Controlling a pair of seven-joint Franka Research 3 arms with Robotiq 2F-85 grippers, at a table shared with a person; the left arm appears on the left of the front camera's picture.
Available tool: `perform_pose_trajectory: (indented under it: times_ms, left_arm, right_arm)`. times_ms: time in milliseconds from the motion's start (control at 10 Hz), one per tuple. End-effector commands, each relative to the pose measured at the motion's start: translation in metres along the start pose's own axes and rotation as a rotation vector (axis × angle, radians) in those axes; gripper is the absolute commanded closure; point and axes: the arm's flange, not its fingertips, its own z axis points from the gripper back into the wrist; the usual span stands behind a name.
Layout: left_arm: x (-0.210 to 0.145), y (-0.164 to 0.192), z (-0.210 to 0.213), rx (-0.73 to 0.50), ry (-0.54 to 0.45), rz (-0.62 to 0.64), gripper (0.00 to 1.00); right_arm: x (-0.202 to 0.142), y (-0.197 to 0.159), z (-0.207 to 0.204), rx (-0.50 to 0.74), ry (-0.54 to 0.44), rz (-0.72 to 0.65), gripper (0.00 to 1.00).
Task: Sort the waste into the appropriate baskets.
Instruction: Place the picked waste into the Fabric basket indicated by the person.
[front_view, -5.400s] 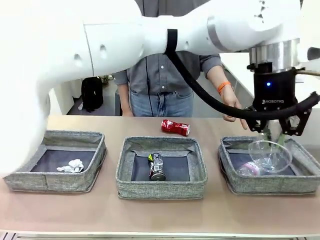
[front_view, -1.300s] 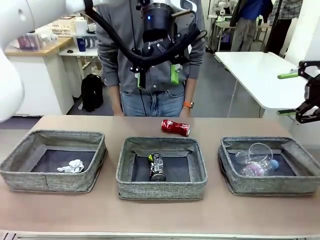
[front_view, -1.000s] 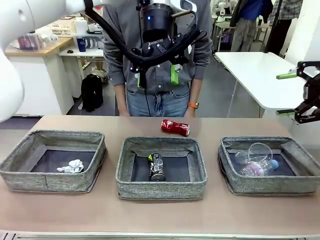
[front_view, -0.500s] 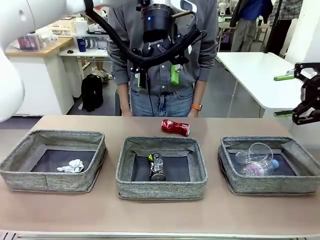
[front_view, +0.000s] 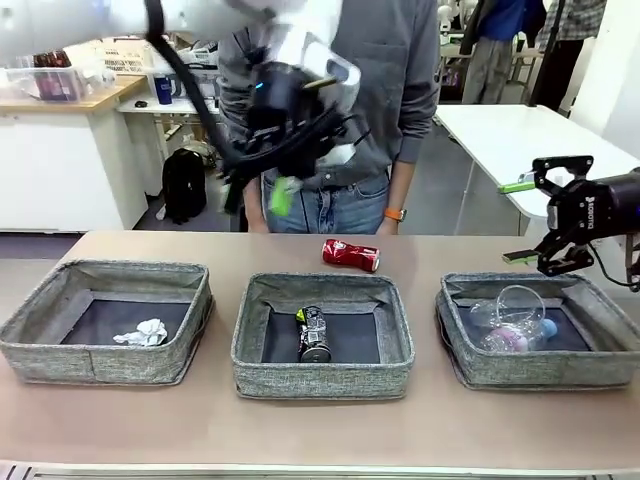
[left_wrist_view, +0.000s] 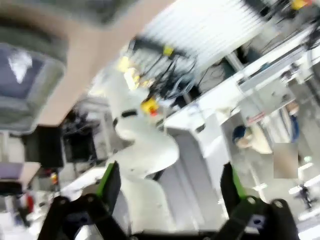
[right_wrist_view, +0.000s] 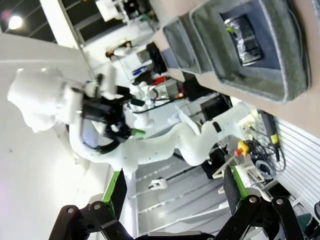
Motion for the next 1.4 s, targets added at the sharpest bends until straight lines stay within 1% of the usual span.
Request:
perform_pose_trajectory:
  times_ms: [0,100,200,300,400,500,600,700,900,1000,1100,1200,1300]
  left_arm:
    - [-0.069,0.026,-0.01,-0.002,0.035,0.003,0.0]
    - [-0.088,0.044,-0.015,-0.115,-0.152,0.054,0.0]
    - [-0.106,0.063,-0.021,-0.252,-0.364,0.113,0.0]
    - [-0.118,0.079,-0.029,-0.367,-0.524,0.162,0.0]
    - [-0.129,0.097,-0.04,-0.481,-0.695,0.171,0.0]
    - [-0.135,0.111,-0.049,-0.578,-0.79,0.223,0.0]
    - [-0.141,0.131,-0.065,-0.747,-0.904,0.218,0.0]
    - [-0.144,0.142,-0.081,-0.853,-1.028,0.295,0.0]
    - [-0.151,0.16,-0.113,-1.042,-1.213,0.39,0.0]
    - [-0.156,0.164,-0.124,-1.144,-1.293,0.371,0.0]
    - [-0.148,0.182,-0.093,-0.939,-0.974,0.347,0.0]
    - [-0.148,0.182,-0.093,-0.939,-0.974,0.347,0.0]
    - [-0.148,0.182,-0.093,-0.939,-0.974,0.347,0.0]
  right_arm:
    - [0.003,0.008,0.004,0.032,0.022,0.019,0.0]
    - [0.001,0.011,0.001,0.039,0.038,0.033,0.0]
    - [0.002,0.015,-0.006,0.046,0.067,0.04,0.0]
    - [0.003,0.017,-0.019,0.039,0.114,0.036,0.0]
    - [0.006,0.019,-0.04,0.022,0.147,0.028,0.0]
    - [0.007,0.022,-0.053,0.047,0.15,0.019,0.0]
    - [0.008,0.029,-0.073,0.099,0.161,0.017,0.0]
    - [0.006,0.036,-0.089,0.136,0.154,0.026,0.0]
    - [0.003,0.044,-0.105,0.143,0.113,0.041,0.0]
    - [0.003,0.044,-0.105,0.119,0.099,0.046,0.0]
    - [0.008,0.043,-0.103,0.106,0.029,0.052,0.0]
    - [0.005,0.041,-0.102,0.125,0.141,0.037,0.0]
    - [0.005,0.041,-0.102,0.125,0.141,0.037,0.0]
